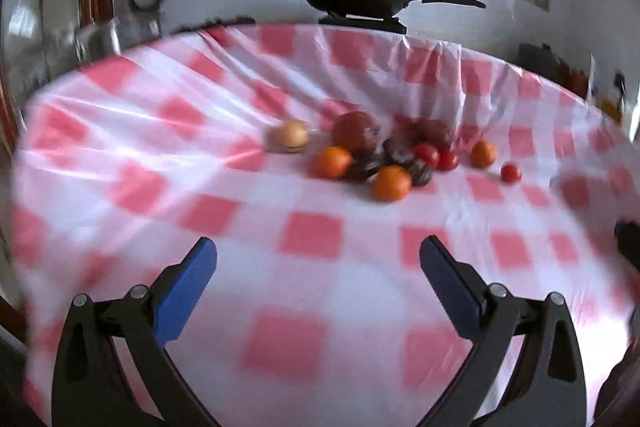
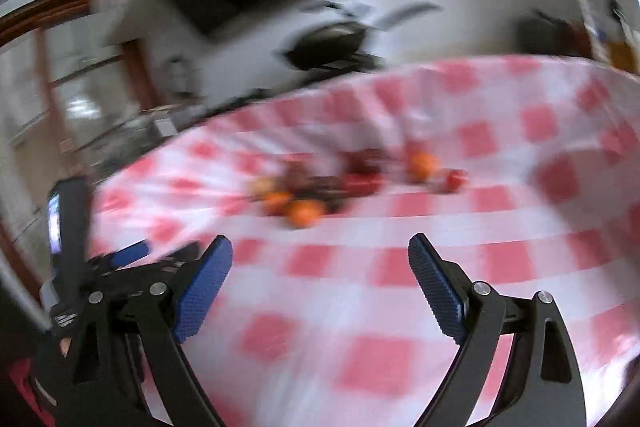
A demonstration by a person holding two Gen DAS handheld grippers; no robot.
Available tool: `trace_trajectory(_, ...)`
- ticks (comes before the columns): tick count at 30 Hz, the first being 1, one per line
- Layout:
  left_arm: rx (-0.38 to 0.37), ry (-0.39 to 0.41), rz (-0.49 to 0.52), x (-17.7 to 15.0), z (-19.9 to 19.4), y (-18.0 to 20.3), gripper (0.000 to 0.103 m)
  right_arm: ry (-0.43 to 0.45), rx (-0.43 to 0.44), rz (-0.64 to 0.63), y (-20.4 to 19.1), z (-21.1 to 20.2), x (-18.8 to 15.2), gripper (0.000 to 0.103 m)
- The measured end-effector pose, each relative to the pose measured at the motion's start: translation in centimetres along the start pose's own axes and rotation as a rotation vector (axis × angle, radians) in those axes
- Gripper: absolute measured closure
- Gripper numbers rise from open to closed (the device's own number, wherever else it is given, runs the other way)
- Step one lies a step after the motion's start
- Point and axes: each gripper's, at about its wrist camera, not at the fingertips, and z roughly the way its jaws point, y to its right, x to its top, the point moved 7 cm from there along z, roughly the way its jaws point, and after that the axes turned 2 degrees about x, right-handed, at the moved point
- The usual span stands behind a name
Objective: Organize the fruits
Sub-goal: 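Move both open tools back to the fruit cluster on the table, then grasp a red tomato with the right tool while the left tool grasps an orange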
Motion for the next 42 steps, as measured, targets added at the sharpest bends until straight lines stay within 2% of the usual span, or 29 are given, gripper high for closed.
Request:
trace_trajectory(4,-0.066,-0.053,-0.093,1.3,5.3,2.6,0.001,-0.013,-0.100,0.080,6.4,3.6,1.8,0.016)
trace_trajectory(8,-0.093,-0.080,-0.116,2.1,7.9,4.4,0.001,-0.060,-0.171,0.095,9.7,7.5,2.4,0.016)
trace_trajectory(11,-0.129,-0.079,-0.125,2.2,9.1,5.1,0.002,-0.136,-0.226,0.049,10.5,10.8,2.7,0.016)
trace_trajectory(13,-0.182,-0.081,-0.144,2.0,8.9,4.9,0.002,-0.162,-0.243,0.026,10.5,12.8,3.2,0.016)
trace_trajectory(15,-0.186,-0.061,-0.167,2.0,8.6,4.2,0.002,-0.198,-0.238,0.012,10.6,15.4,3.7,0.016)
trace_trajectory(17,-0.189,-0.080,-0.164,1.8,8.8,3.8,0.002,-0.226,-0.240,-0.004,10.6,17.2,4.1,0.017)
trace_trajectory(19,-0.182,-0.115,-0.185,1.6,9.1,3.2,0.002,-0.264,-0.253,-0.029,10.8,19.0,4.5,0.032)
trace_trajectory(20,-0.170,-0.129,-0.192,1.4,9.3,2.9,0.002,-0.287,-0.263,-0.045,11.1,19.8,4.5,0.033)
trace_trajectory(24,-0.121,-0.175,-0.166,0.8,10.0,2.5,0.002,-0.346,-0.253,-0.063,11.8,21.0,3.6,0.037)
trace_trajectory(27,-0.118,-0.199,-0.153,0.6,10.3,2.8,0.002,-0.340,-0.250,-0.083,11.7,21.1,3.4,0.037)
trace_trajectory(30,-0.129,-0.215,-0.144,0.4,10.6,3.1,0.002,-0.356,-0.258,-0.116,11.3,21.6,2.9,0.049)
trace_trajectory(35,-0.142,-0.219,-0.184,0.3,10.6,2.8,0.002,-0.350,-0.255,-0.113,11.1,21.8,2.8,0.064)
trace_trajectory(39,-0.128,-0.232,-0.214,0.3,11.2,2.5,0.002,-0.351,-0.266,-0.119,10.4,22.0,2.5,0.064)
trace_trajectory(42,-0.092,-0.252,-0.171,0.7,12.0,3.1,0.002,-0.348,-0.250,-0.091,10.3,22.1,2.3,0.063)
